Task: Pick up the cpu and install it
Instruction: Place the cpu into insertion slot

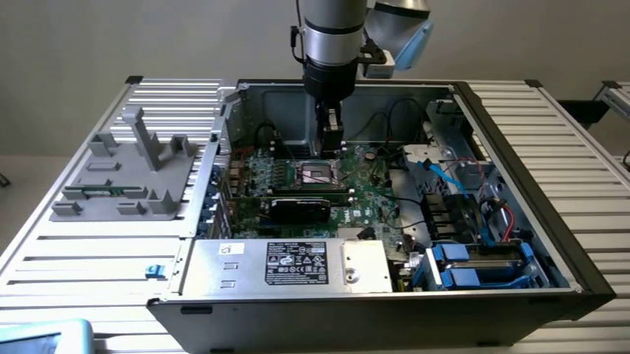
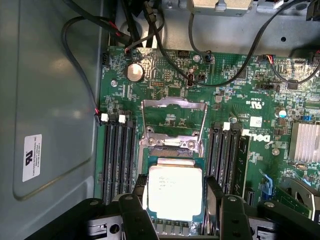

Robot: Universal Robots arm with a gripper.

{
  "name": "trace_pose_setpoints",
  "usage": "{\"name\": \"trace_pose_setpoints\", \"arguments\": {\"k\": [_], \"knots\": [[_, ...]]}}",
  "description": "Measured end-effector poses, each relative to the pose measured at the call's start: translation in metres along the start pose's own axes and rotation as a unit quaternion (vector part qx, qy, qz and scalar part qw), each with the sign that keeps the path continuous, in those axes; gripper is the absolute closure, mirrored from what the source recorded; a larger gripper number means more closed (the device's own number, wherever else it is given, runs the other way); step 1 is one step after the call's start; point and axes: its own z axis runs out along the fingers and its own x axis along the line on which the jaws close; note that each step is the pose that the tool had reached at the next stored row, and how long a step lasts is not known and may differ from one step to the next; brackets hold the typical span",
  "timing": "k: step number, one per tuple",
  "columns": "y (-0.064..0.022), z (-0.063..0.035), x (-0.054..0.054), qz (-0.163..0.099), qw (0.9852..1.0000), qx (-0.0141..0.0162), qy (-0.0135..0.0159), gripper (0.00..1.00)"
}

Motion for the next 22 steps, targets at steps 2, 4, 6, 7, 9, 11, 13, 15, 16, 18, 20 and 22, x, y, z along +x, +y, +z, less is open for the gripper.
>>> {"name": "trace_pose_setpoints", "arguments": {"k": [2,4,6,7,9,11,13,15,16,18,20,22], "knots": [[0.0,0.0,0.0,0.0,1.0,0.0,0.0,0.45],[0.0,0.0,0.0,0.0,1.0,0.0,0.0,0.45],[0.0,0.0,0.0,0.0,1.0,0.0,0.0,0.45],[-0.0002,0.0002,0.0,0.0,1.0,-0.0001,0.0,0.45],[-0.0025,0.0012,0.0,0.0,1.0,-0.0019,0.0,0.45],[-0.0051,0.0025,0.0,0.0,1.0,-0.0038,-0.0002,0.45],[-0.0058,0.004,0.0,0.0,1.0,-0.004,-0.0002,0.45],[-0.0058,0.0062,0.0,0.0,1.0,-0.004,-0.0003,0.45],[-0.0059,0.0077,0.0,0.001,1.0,-0.004,-0.0003,0.45],[-0.006,0.0112,0.0,0.003,1.0,-0.0042,-0.0002,0.45],[-0.006,0.0147,0.0,0.004,1.0,-0.0042,-0.0003,0.45],[-0.0061,0.0182,-0.001,0.007,1.0,-0.0044,0.0002,0.45]]}}
